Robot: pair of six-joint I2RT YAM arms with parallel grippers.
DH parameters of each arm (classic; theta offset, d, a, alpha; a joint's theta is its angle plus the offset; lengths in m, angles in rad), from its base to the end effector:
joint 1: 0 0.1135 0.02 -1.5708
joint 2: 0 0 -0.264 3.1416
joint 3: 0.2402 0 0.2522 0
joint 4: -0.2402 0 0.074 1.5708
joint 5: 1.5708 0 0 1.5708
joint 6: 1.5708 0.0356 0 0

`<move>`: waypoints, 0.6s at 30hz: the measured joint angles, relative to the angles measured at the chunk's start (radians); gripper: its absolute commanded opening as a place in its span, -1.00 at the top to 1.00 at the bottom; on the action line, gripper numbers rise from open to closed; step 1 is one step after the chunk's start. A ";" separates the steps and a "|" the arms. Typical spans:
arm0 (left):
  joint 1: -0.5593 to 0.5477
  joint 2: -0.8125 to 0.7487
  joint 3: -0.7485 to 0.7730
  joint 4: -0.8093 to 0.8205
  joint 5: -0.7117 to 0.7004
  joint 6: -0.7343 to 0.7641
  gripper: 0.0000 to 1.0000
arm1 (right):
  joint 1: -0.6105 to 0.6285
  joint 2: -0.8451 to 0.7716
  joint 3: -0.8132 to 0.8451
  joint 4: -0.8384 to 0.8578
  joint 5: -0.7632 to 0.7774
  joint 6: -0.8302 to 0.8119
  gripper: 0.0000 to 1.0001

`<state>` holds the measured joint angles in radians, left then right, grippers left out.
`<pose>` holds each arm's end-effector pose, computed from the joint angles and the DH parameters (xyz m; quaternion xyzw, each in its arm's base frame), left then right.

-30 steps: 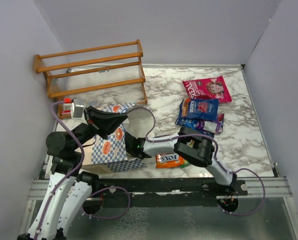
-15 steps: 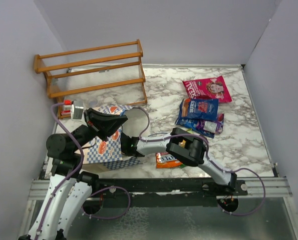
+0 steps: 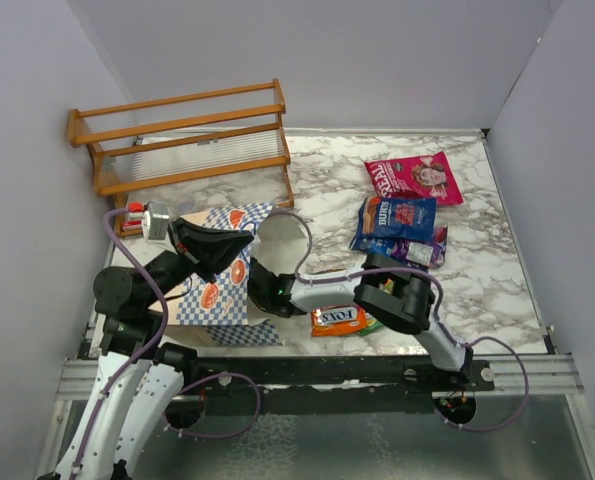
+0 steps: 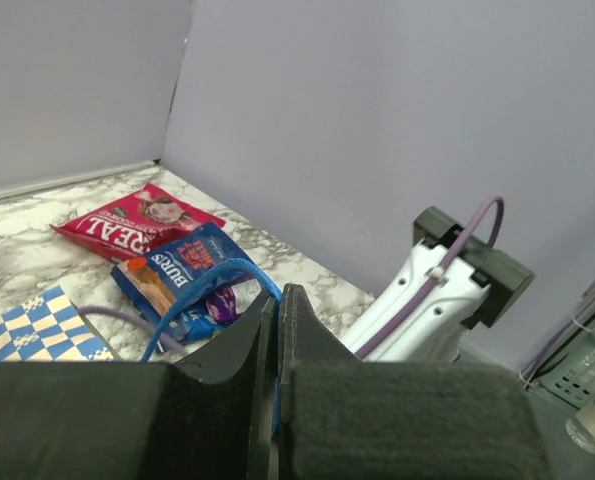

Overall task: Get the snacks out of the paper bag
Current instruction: Take out the snack from the paper bag.

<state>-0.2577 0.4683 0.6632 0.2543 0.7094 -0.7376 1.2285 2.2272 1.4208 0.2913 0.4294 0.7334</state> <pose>0.0948 -0.0490 0.3828 0.1672 0.5544 -0.5414 0.6096 0.1773 0.4533 0.1350 -0.1028 0.8446 0.3066 0.4267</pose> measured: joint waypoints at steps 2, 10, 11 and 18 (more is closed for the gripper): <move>0.000 -0.005 0.001 -0.020 -0.020 0.017 1.00 | -0.001 -0.058 -0.053 -0.010 -0.003 -0.013 0.98; 0.000 -0.016 0.002 -0.081 -0.099 0.079 1.00 | -0.006 -0.384 -0.281 -0.062 -0.053 -0.059 0.98; 0.000 -0.016 0.004 -0.089 -0.105 0.084 1.00 | -0.006 -0.431 -0.311 -0.064 -0.057 -0.071 0.98; 0.000 -0.011 0.056 -0.136 -0.128 0.121 1.00 | -0.006 -0.634 -0.402 -0.118 -0.034 -0.174 0.98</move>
<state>-0.2577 0.4572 0.7197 0.1184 0.5816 -0.6163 1.2224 1.5936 1.0191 0.1730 0.3950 0.5598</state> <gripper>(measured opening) 0.028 0.037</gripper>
